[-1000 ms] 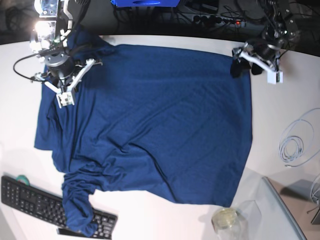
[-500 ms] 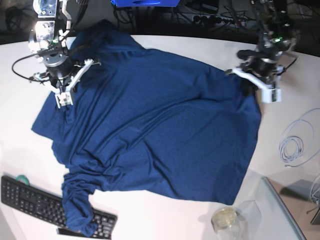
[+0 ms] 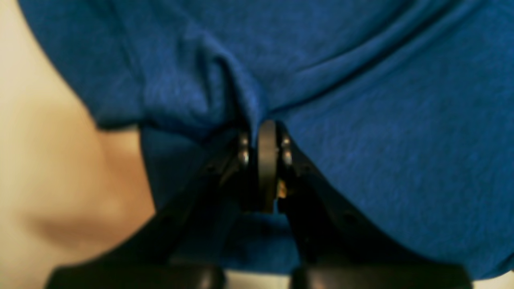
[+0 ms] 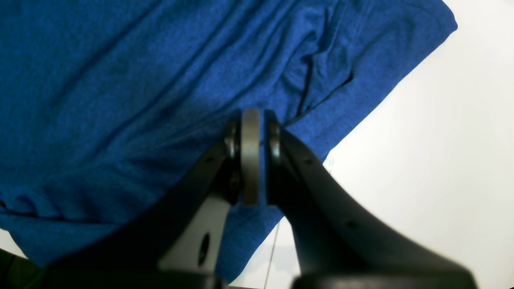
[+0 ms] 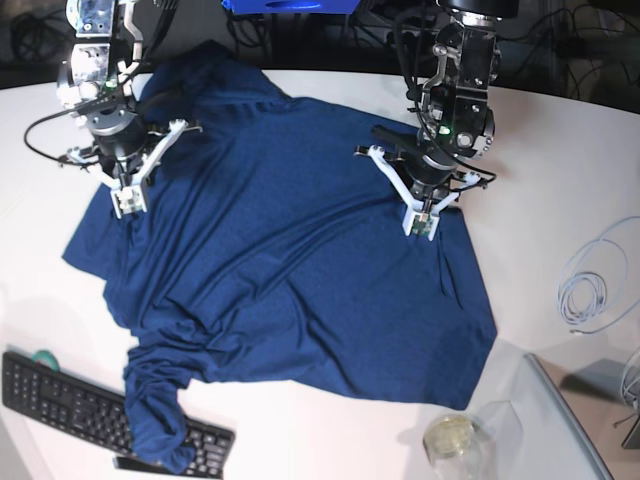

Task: Layout the t-shirt on the table in an organized manner, then fold the t-shirt properly
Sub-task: 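Lower the left gripper onto the shirt edge and grasp it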

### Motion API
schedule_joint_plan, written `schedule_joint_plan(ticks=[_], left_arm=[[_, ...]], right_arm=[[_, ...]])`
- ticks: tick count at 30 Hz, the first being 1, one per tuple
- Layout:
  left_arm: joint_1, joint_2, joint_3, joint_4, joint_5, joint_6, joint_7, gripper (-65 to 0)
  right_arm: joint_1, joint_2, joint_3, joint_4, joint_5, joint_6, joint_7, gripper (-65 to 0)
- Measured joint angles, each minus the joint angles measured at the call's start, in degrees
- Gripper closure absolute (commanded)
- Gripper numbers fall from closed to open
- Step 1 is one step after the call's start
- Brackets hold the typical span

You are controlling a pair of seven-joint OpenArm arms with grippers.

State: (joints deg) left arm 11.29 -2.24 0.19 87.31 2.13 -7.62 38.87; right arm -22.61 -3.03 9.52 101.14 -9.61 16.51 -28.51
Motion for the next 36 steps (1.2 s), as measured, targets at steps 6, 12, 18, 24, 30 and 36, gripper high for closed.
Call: schedule_joint_plan(ticks=[6,12,18,24,30,36], left_arm=[[4.8,-1.0,-0.3,7.2,-0.7,0.0,0.4,-46.4],[7.7,0.4,-2.4,11.1,-2.1,-0.1,0.4,-48.9],[4.9,0.5,-11.6,5.9,-16.5,0.2,0.1,-16.8],[4.9,-3.0,-9.9,2.7,-25.8,0.0,-6.5,-34.7],[5.2,-3.0,-9.2,-1.0,-25.8,0.1,-6.5,-41.6],[4.5,-2.9,-9.2,-3.0,-26.0,0.1,-7.0,-30.6]], right_arm=[[0.0,0.0,0.0,0.0,0.0,0.0,0.0,-2.9],[0.0,0.0,0.0,0.0,0.2,0.0,0.0,-2.9],[0.0,0.0,0.0,0.0,0.2,0.0,0.0,-2.9],[0.0,0.0,0.0,0.0,0.2,0.0,0.0,-2.9],[0.0,0.0,0.0,-1.8,0.2,0.0,0.0,-2.9],[0.0,0.0,0.0,-1.8,0.2,0.0,0.0,-2.9]])
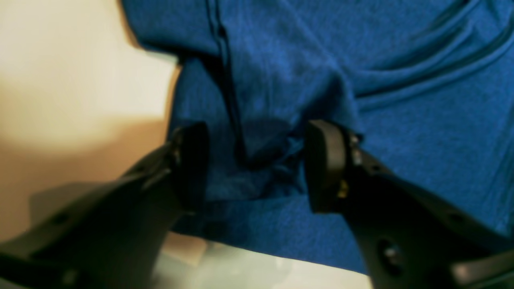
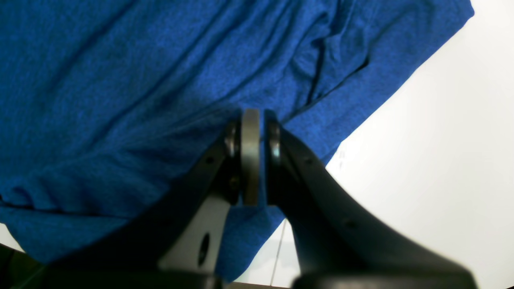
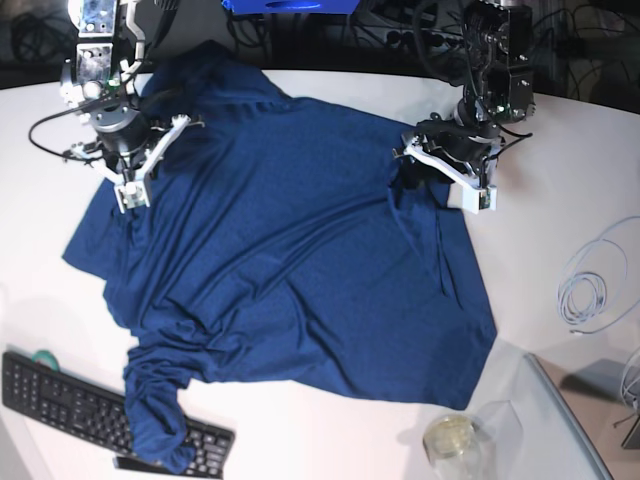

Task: Layout the t-shirt on the table in an organized manner, then fold the t-shirt properly
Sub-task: 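Lower the left gripper onto the shirt edge and grasp it, then pull the shirt edges apart with both grippers to stretch it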

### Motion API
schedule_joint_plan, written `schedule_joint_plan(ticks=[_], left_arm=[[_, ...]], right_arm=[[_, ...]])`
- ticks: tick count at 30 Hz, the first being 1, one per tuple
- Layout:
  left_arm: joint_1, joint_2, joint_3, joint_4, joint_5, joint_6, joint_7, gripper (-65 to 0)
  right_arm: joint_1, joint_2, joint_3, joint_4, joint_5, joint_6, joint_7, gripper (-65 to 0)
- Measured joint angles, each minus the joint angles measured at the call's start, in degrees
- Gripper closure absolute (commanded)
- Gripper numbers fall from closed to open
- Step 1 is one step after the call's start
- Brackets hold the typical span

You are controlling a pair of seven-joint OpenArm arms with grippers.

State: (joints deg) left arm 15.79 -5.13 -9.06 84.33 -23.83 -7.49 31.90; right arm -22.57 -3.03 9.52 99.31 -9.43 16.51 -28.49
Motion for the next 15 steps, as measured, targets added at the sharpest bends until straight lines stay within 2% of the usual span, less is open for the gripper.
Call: schedule_joint_plan(ticks=[9,10,11,14,15], left_arm=[[-2.0,0.0,0.3,-3.3,-0.2,-0.2,-0.9,-27.8],[-2.1,0.0,0.3,-3.3,-0.2,-0.2,-0.8,-26.0],[-2.1,0.0,0.4,-3.2,-0.2,-0.2,-0.8,-21.7],[-1.6,0.0,0.1,-1.1,-0.1,0.1,0.3,-3.1],[-1.3,0.0,0.1,0.2,0.0,0.0,0.5,0.0]], right_arm=[[0.2,0.0,0.0,0.0,0.0,0.0,0.0,-2.9],[0.3,0.3,0.0,0.0,0.0,0.0,-0.1,-2.9],[0.3,0.8,-0.2,0.0,0.0,0.0,0.1,-2.9],[0.7,1.2,0.1,-0.8,0.0,0.0,0.1,-2.9],[0.8,1.1,0.0,-1.4,0.0,0.0,0.0,-2.9]])
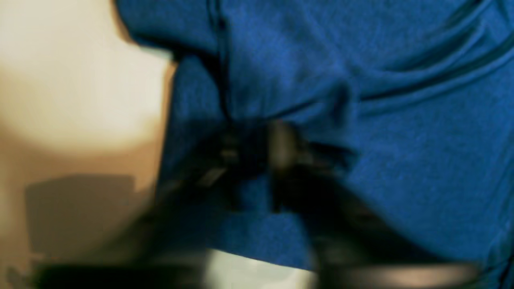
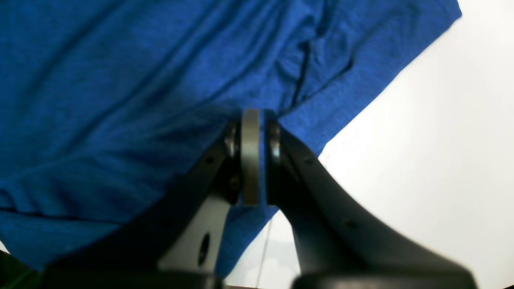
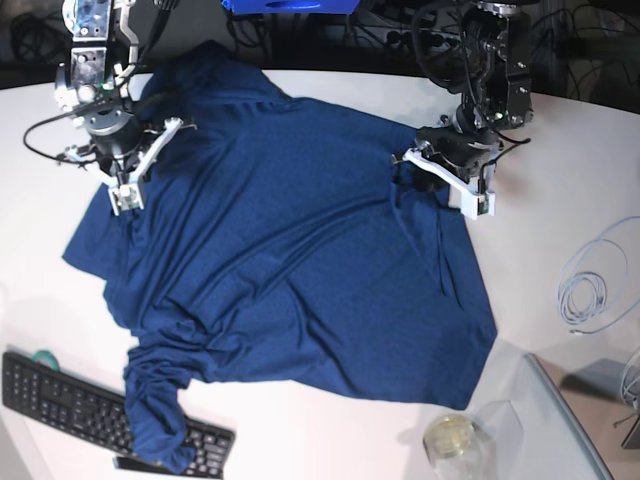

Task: Layout the t-shirt on the table in an organized manner, then fold the t-shirt properly
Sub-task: 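Pull the shirt edges apart with both grippers to stretch it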

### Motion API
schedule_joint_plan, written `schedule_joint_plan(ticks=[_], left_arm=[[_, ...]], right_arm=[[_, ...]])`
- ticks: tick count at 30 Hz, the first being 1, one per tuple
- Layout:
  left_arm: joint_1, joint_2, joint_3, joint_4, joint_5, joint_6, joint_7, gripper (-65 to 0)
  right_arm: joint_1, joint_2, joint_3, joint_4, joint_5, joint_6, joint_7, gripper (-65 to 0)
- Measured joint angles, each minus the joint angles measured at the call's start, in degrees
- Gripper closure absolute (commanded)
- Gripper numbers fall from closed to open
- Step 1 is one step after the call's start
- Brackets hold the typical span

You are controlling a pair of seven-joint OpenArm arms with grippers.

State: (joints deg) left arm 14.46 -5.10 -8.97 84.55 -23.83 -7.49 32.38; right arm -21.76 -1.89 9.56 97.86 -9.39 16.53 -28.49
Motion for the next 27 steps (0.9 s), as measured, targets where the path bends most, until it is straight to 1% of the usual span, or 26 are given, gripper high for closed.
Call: schedule_joint_plan(ticks=[5,8,10,13,14,19,24,25,27], left_arm=[[1.7,-0.2,-0.2,5.6,-0.2,0.0,-0.3,0.0],[2.9,-0.2,-0.3,7.6,0.0,0.0,0.0,0.0],[3.8,-0.1,-1.7,9.3,-0.1,0.0,0.0,0.0],[6.3,0.0,-7.4,12.4,-0.2,-0.2,-0.2,0.0],[7.1,-0.3,-9.3,13.1,0.0,0.3,-0.4,0.0],[10.6,-0.5,-18.2,15.1,0.2,0.0,0.1,0.0],[14.5,-2.7,-26.2,15.4,0.2,0.0,-0.2,0.0],[15.5,-2.8,-27.5,15.3,0.3,0.1,0.0,0.0],[16.6,-2.6,-29.4,15.3,0.2,0.0,0.0,0.0]], right_arm=[[1.3,0.0,-0.1,-4.6,0.0,0.0,0.1,-2.9],[1.1,0.0,-0.6,-5.4,0.0,0.0,-0.1,-2.9],[1.1,0.0,-2.1,-5.4,0.0,0.0,0.0,-2.9],[1.2,-0.1,-4.0,-5.4,0.2,0.0,0.2,-2.9],[1.2,-0.1,-4.2,-5.4,0.2,0.0,0.2,-2.9],[2.9,0.0,-4.9,-6.4,0.0,0.0,0.4,-2.9],[5.7,0.0,-4.5,-13.2,0.1,0.0,0.5,-2.9],[5.7,0.0,-4.5,-14.1,0.1,-0.2,2.1,-2.9],[6.6,0.0,-4.5,-15.5,0.4,-0.2,2.1,-2.7]])
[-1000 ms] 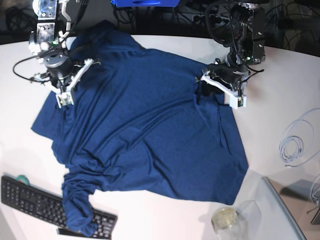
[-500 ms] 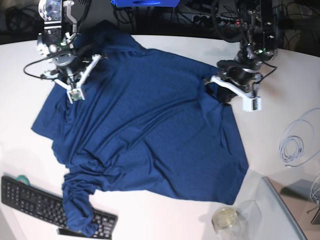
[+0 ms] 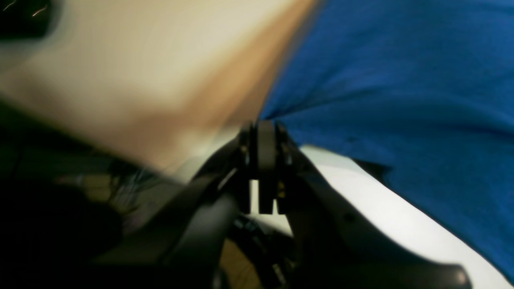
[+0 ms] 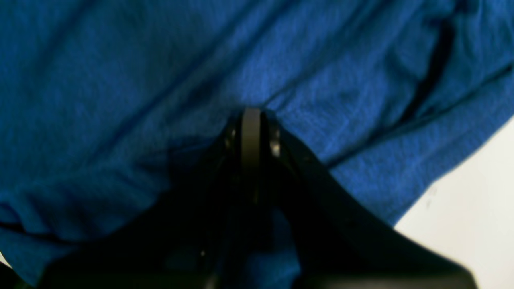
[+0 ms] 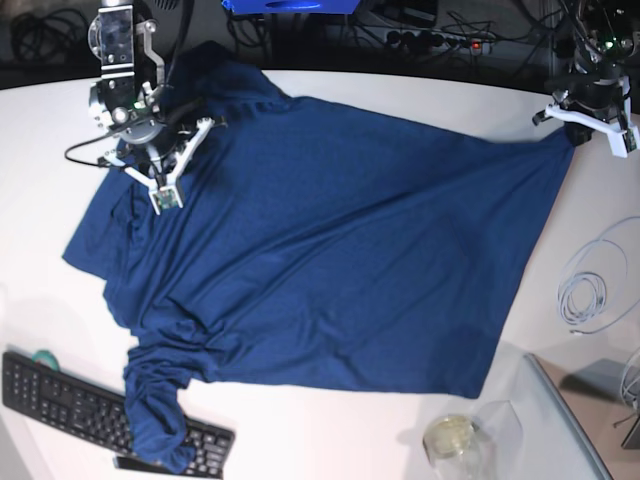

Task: Layout the t-shirt on the table in an organized manner, then fold the t-shirt properly
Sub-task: 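Pull the shirt edges apart with both grippers to stretch it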

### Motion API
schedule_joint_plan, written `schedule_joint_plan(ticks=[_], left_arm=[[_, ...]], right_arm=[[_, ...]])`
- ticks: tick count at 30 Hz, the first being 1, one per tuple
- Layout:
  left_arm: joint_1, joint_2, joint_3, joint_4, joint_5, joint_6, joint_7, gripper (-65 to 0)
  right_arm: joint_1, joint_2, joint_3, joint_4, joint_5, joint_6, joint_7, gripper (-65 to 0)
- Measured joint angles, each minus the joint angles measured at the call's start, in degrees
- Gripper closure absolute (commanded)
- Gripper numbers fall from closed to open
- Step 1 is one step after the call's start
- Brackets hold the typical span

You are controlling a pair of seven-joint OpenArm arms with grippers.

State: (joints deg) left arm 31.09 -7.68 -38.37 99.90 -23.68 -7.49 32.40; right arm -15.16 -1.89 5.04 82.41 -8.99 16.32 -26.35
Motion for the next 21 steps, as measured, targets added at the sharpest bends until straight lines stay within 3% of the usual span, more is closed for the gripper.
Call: schedule_joint_plan(ticks=[3,6,8,21], left_arm=[[0.7,0.0,-1.9,0.0,-0.2,0.0,-0.1,0.0],[0.7,-0.1,-2.0,-0.5,-0.1,0.0,-0.1,0.0],[0.7,-0.1,-0.6,-1.5,-0.2,0.0,-0.3,0.0],[-1.0,0.1,9.6,-6.8,0.0,0.0,-0.1,0.0]], right_arm=[[2.0,0.0,0.5,-2.3,0.1,0.0,0.8,-2.7],[3.5,-0.7,5.1,-4.4,1.6,0.7,2.6,-2.7],[4.6,-0.7,7.5,-4.9,1.3,0.7,1.9,-0.2],[1.6,0.3,14.2,-2.7,1.1,0.6,2.2,0.0]])
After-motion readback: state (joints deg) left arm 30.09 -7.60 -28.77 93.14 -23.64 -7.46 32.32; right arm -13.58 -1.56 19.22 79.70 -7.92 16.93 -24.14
